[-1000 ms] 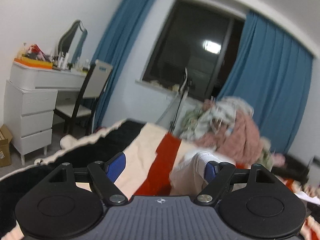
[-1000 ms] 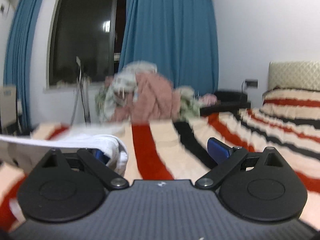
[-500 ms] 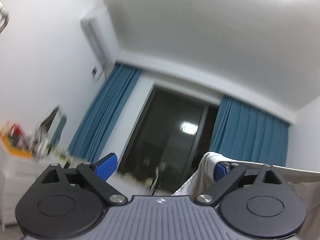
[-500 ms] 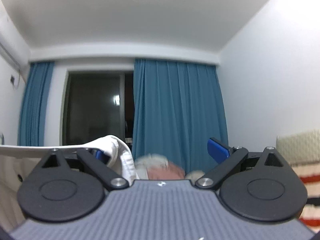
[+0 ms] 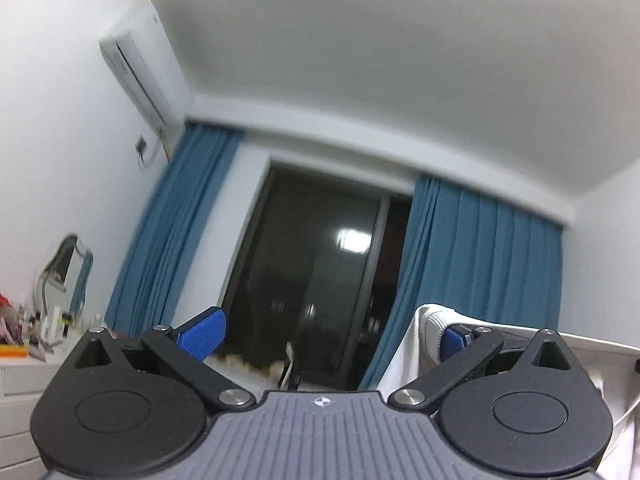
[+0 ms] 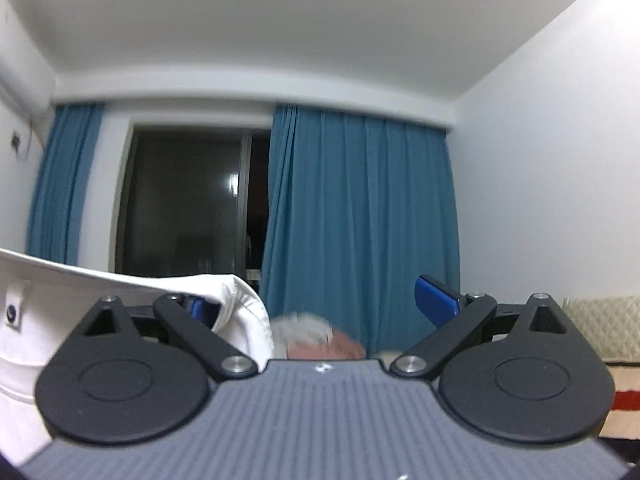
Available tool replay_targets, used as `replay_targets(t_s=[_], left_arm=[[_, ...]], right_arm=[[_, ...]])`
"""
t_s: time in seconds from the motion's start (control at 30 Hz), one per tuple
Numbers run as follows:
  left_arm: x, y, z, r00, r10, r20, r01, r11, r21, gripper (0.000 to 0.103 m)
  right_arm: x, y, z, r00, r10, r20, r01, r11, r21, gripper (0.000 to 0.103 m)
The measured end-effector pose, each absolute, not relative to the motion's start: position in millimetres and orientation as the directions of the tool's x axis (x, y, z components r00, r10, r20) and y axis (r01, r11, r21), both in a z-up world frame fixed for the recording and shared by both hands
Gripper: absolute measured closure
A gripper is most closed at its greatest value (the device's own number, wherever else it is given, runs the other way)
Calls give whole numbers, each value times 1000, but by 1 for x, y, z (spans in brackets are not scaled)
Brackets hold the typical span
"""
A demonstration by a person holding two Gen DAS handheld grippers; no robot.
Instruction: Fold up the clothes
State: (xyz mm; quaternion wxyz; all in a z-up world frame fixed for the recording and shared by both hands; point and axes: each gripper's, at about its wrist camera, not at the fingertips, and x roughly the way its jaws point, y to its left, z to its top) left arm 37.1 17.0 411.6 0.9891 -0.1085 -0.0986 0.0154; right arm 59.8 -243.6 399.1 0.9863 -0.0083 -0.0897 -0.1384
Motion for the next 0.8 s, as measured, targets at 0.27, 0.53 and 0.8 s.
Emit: replay_targets(t_s=[0.27, 0.53, 0.8], left_arm=[[263, 8, 248, 996, 78, -50, -85, 983, -164, 0], [501, 11, 40, 936, 64, -347, -122, 981, -149, 0], [627, 31, -125, 783, -22, -622, 20, 1000, -11, 4]], right_arm=[[281, -256, 252, 950, -302, -81, 296, 952, -73, 4], [495, -271, 69, 904, -294, -311, 288, 955, -66, 4], [598, -259, -92, 744, -190, -640, 91, 979, -184, 5]])
